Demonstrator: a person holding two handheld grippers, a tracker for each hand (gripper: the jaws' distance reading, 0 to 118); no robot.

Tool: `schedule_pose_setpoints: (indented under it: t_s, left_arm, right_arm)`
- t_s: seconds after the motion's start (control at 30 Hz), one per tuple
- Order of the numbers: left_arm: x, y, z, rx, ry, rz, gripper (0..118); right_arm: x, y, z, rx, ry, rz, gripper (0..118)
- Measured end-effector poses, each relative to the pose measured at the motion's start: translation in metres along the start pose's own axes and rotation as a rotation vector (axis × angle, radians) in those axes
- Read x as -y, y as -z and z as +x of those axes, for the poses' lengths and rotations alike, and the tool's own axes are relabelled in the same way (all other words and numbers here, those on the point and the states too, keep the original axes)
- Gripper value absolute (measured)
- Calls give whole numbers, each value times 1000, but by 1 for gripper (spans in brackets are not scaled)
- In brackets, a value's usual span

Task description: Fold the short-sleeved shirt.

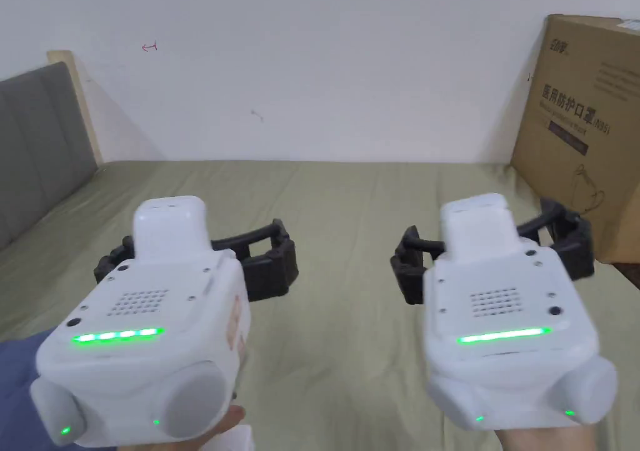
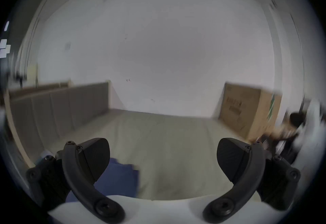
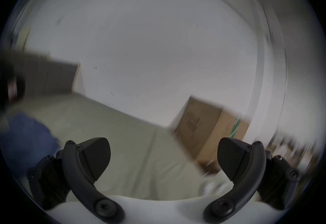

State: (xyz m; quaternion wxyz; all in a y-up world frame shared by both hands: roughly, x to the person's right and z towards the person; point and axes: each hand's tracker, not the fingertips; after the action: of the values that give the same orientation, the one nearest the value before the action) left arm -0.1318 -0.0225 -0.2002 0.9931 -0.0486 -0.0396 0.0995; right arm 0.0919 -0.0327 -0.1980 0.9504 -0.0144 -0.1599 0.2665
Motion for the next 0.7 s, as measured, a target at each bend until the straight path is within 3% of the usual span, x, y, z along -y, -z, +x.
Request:
schedule_pose_setpoints:
  t_s: [0.13, 0.2, 0.23, 0.33, 0.4, 0.47, 0.5, 0.6, 0.7]
  left_arm:
    - [29, 3, -45, 108, -672, 97, 118]
    - [54, 7, -63, 75, -952, 67, 118]
    - [68, 9, -71, 66, -1106, 59, 118]
    - [92, 18, -91, -13, -1046, 5, 118]
    - [93, 15, -95, -45, -1047, -8, 118]
    - [75, 13, -86, -65, -951, 0, 118]
    - [61, 14, -80, -77, -841, 8, 118]
    - [18, 12, -50, -51, -492, 68, 118]
    - [-9, 4, -17, 21, -184, 131, 118]
  right_arm:
    - [-9, -20, -47, 64, -556, 176, 118]
    - [-4, -26, -65, 0, -718, 202, 118]
    - [-1, -28, -72, -54, -737, 192, 118]
    - [7, -28, -80, -171, -710, 131, 118]
    - [9, -24, -79, -196, -701, 94, 118]
    - [6, -17, -73, -179, -612, 66, 118]
    - [1, -15, -68, -175, -523, 37, 118]
    - [-15, -5, -35, -169, -147, -45, 118]
    - [-12, 5, 0, -139, 314, -112, 118]
